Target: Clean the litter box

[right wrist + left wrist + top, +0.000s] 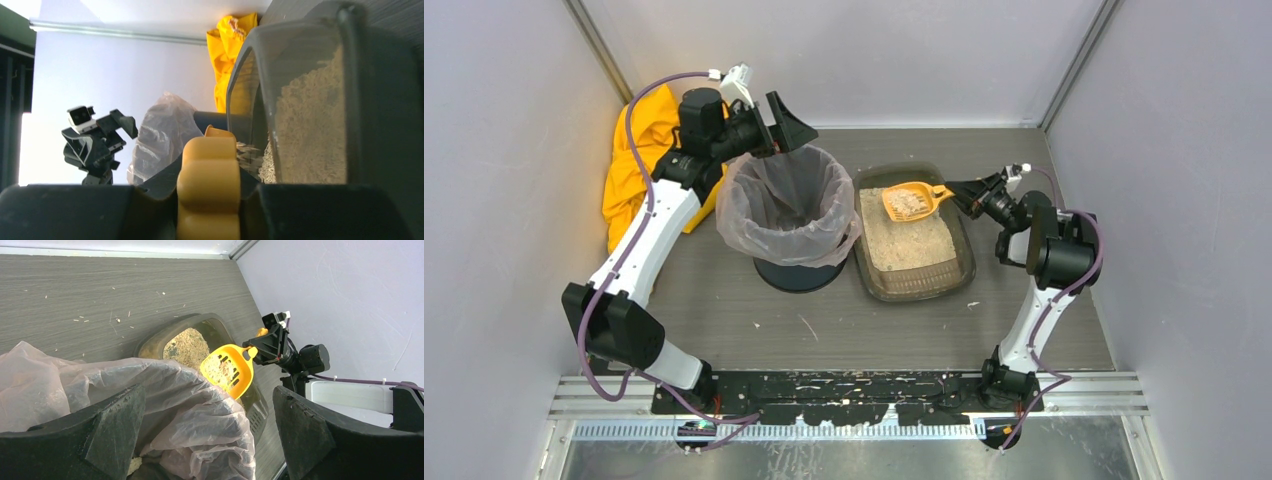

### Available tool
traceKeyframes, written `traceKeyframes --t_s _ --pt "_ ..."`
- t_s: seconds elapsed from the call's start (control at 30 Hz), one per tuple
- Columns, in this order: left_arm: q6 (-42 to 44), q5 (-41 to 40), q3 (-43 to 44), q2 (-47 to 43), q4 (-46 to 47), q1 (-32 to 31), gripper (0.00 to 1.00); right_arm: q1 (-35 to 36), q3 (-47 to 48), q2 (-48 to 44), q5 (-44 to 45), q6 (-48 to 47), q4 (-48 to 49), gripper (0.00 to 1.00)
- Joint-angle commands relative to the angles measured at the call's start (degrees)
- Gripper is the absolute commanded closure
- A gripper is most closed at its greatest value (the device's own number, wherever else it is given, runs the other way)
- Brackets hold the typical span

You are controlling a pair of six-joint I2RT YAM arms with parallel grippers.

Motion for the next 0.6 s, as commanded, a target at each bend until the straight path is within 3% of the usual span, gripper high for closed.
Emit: traceKeyframes --t_s 0.0,0.07,0.23,0.4,0.57 --pt "-0.2 1.1 2.4 0.0 3.5 -0.3 0.03 2.0 2.4 0.6 0.0 0.9 4.4 0.99" --pt "-1.0 1.3 2.4 0.3 4.1 -0.3 0.03 2.3 2.0 0.2 0.6 0.4 4.3 0.99" --pt "0.5 0.6 3.5 0.3 2.4 -0.5 0.03 -4.4 -0.2 -0.2 1.5 0.3 4.4 0.99" --pt "-0.3 1.1 3.4 0.9 3.4 -0.5 0.03 1.4 1.6 1.3 0.8 0.3 4.4 0.99" --pt "0.4 0.9 4.2 0.8 2.6 -0.7 0.03 -4.5 0.3 0.8 1.0 0.3 4.4 0.99"
